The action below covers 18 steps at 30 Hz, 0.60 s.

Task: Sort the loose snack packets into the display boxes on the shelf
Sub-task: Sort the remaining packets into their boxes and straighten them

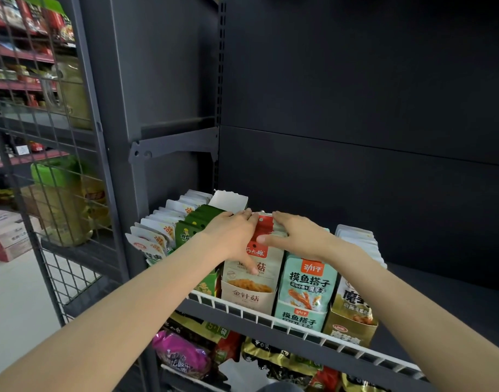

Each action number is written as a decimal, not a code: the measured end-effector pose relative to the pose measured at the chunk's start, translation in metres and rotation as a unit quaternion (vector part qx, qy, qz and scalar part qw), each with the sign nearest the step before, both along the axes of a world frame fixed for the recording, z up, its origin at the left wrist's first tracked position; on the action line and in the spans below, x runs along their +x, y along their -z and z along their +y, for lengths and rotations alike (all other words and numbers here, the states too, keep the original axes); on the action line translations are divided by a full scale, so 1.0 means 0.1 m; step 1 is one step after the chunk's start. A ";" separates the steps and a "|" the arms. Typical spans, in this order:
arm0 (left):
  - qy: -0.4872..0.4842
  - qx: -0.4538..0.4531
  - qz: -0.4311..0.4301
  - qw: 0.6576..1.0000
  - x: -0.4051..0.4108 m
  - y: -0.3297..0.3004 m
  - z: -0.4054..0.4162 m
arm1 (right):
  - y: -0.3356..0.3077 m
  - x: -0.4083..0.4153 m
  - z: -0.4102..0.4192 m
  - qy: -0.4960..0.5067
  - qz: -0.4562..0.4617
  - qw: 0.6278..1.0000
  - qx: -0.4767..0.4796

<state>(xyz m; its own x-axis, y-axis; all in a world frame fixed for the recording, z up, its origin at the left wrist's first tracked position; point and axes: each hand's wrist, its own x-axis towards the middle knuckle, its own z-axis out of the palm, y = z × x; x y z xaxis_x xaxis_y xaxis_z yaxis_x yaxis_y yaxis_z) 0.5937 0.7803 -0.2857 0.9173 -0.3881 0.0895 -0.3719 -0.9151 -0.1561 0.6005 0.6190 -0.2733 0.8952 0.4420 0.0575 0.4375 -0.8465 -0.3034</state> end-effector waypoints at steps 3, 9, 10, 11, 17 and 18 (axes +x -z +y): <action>0.005 -0.007 -0.042 0.999 -0.05 0.06 0.02 | -0.02 -0.04 -0.01 0.002 0.006 1.000 -0.016; 0.013 0.001 -0.055 0.998 0.00 0.02 0.03 | 0.01 0.02 -0.04 0.001 -0.047 0.990 -0.135; 0.008 0.006 -0.027 1.000 0.05 -0.01 0.01 | 0.01 0.07 -0.04 0.014 -0.032 0.991 -0.132; 0.000 0.009 0.007 1.000 0.10 -0.04 -0.01 | 0.01 0.11 -0.04 0.022 -0.012 0.992 -0.123; -0.029 0.012 0.141 0.989 0.35 -0.13 -0.08 | -0.05 0.27 -0.03 0.030 -0.026 0.985 -0.165; -0.029 0.015 0.146 0.989 0.37 -0.13 -0.08 | -0.03 0.29 -0.04 0.032 -0.018 0.986 -0.161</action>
